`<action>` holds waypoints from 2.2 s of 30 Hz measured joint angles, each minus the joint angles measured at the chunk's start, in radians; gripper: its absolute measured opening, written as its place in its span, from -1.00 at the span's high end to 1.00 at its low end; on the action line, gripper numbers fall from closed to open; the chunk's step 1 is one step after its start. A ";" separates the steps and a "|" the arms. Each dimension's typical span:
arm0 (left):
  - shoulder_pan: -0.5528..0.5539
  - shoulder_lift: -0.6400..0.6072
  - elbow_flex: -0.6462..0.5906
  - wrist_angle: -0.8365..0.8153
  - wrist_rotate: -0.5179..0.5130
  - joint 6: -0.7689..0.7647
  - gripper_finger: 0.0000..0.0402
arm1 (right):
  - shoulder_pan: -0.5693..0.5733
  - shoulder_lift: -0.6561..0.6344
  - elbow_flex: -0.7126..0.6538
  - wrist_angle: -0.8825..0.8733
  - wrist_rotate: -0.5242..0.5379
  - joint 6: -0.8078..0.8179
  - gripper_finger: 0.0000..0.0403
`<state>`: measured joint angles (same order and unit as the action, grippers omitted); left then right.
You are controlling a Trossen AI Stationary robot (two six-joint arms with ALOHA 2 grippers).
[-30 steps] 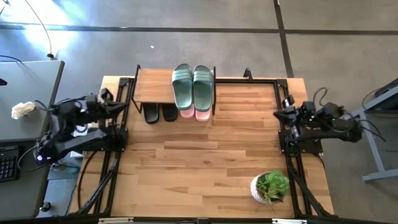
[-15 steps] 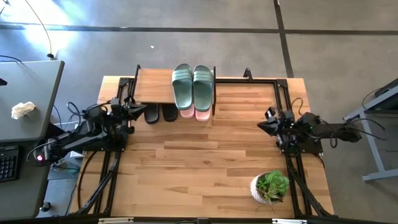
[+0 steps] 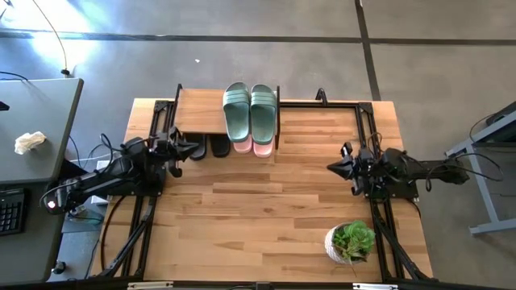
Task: Pick and place slides into the shelf
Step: Return to Home Position
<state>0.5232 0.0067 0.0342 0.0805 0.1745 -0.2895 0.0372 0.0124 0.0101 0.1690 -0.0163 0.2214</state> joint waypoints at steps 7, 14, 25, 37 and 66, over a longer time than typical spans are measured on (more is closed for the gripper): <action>0.000 0.008 -0.026 -0.039 0.008 -0.003 1.00 | 0.000 0.000 0.000 -0.078 0.012 -0.072 1.00; 0.000 0.011 -0.026 -0.038 0.002 -0.003 1.00 | 0.000 0.001 0.000 -0.151 0.056 -0.065 1.00; 0.000 0.011 -0.026 -0.039 -0.007 -0.004 1.00 | 0.000 0.001 0.000 -0.152 0.050 -0.065 1.00; 0.000 0.011 -0.025 -0.039 -0.007 -0.004 1.00 | 0.000 0.001 0.000 -0.153 0.050 -0.065 1.00; 0.000 0.011 -0.025 -0.039 -0.007 -0.004 1.00 | 0.000 0.001 0.000 -0.154 0.050 -0.065 1.00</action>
<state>0.5232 0.0174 0.0097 0.0418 0.1673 -0.2932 0.0376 0.0135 0.0105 0.0151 0.0338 0.1560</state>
